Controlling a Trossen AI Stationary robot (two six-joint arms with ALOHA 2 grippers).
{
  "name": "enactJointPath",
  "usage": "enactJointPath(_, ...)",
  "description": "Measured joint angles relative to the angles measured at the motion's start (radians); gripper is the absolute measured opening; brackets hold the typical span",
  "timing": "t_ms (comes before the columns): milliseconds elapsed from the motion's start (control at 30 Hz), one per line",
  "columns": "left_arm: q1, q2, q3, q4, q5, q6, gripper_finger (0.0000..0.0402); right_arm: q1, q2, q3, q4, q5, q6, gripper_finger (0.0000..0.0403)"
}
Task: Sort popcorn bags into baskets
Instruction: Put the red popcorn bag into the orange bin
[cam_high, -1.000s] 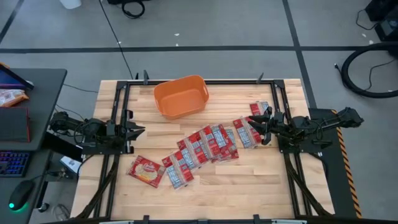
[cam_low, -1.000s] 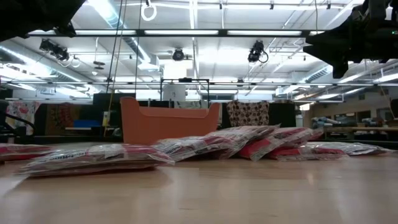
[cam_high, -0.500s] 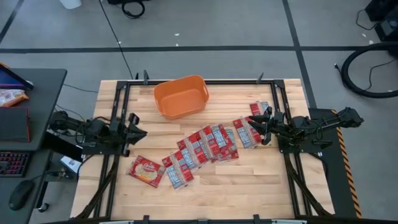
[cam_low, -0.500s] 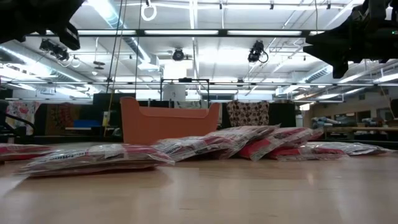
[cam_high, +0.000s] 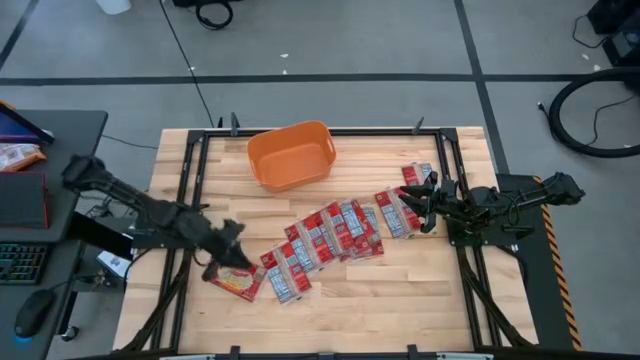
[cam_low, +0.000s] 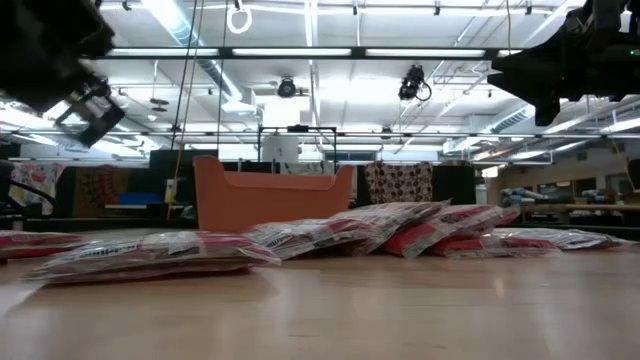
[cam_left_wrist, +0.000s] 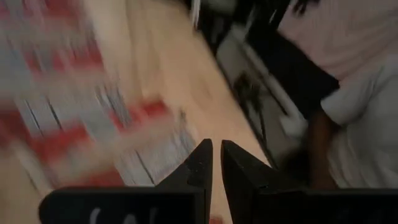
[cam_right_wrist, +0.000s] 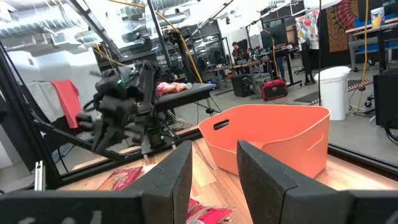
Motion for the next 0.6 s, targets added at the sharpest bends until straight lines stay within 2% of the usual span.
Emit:
enactJointPath(133,-0.116,0.173,0.082,-0.081,-0.068,-0.142,0.0039,0.0,0.0,0.0,0.0,0.0,0.0,0.0132)
enactJointPath(300,-0.253,0.356,0.265,-0.348,-0.177,-0.252,0.0038,0.0,0.0,0.0,0.0,0.0,0.0,0.0132)
enactJointPath(467,-0.363,0.527,0.438,-0.629,-0.221,-0.257,0.0038,0.0,0.0,0.0,0.0,0.0,0.0,0.0132)
enactJointPath(600,-0.415,0.655,0.523,-0.736,-0.212,-0.262,0.0039,0.0,0.0,0.0,0.0,0.0,0.0,0.0132)
